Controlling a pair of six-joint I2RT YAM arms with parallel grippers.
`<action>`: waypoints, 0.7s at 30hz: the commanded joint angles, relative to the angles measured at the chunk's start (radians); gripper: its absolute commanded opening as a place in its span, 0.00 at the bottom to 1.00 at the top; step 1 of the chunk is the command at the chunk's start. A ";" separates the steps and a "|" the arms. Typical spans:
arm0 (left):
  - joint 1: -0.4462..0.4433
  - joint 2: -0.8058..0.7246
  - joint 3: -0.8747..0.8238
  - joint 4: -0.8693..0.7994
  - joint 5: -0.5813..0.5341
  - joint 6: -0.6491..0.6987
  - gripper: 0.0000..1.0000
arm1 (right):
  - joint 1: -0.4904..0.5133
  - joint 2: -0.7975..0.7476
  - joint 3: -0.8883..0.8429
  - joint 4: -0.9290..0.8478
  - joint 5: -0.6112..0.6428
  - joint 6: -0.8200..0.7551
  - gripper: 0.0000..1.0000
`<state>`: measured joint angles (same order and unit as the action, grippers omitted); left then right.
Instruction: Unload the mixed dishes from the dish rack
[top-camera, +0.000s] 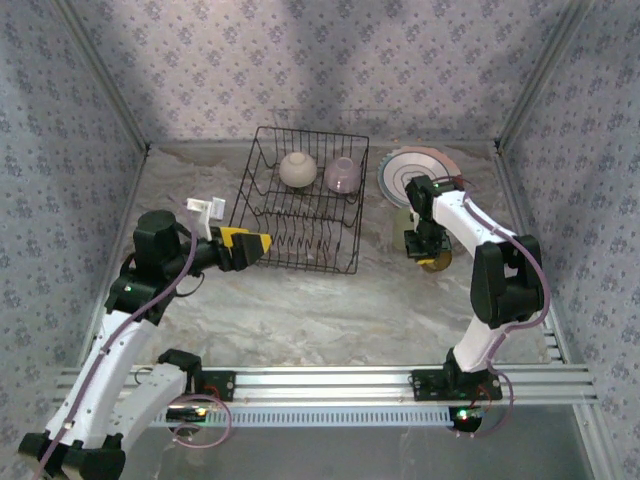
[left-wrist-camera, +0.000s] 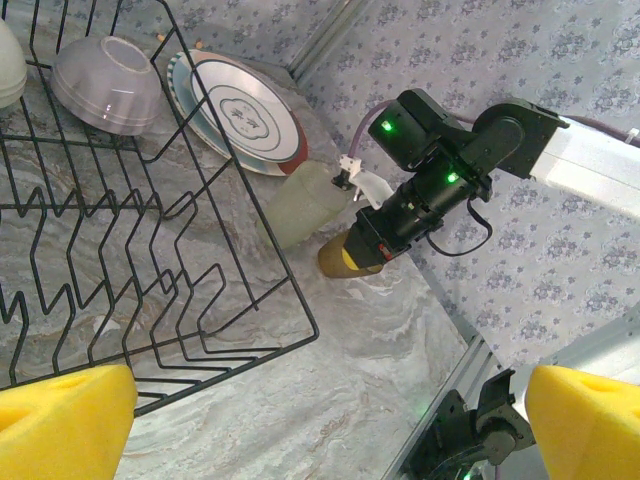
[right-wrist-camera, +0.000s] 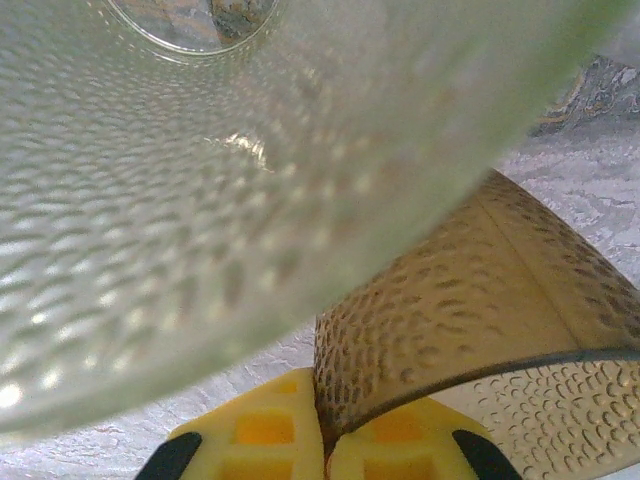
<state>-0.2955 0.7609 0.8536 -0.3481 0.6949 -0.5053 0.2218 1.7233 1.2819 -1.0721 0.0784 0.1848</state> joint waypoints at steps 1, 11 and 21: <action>0.002 0.001 -0.011 0.022 0.032 0.014 0.99 | -0.007 0.014 0.032 -0.016 -0.014 -0.018 0.10; 0.004 0.002 -0.011 0.025 0.033 0.012 0.99 | -0.010 0.021 0.049 -0.017 -0.016 -0.019 0.18; 0.005 0.002 -0.013 0.024 0.035 0.011 0.99 | -0.010 0.010 0.058 -0.020 -0.006 -0.018 0.22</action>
<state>-0.2947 0.7612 0.8516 -0.3450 0.7097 -0.5053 0.2199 1.7309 1.3087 -1.0691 0.0639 0.1745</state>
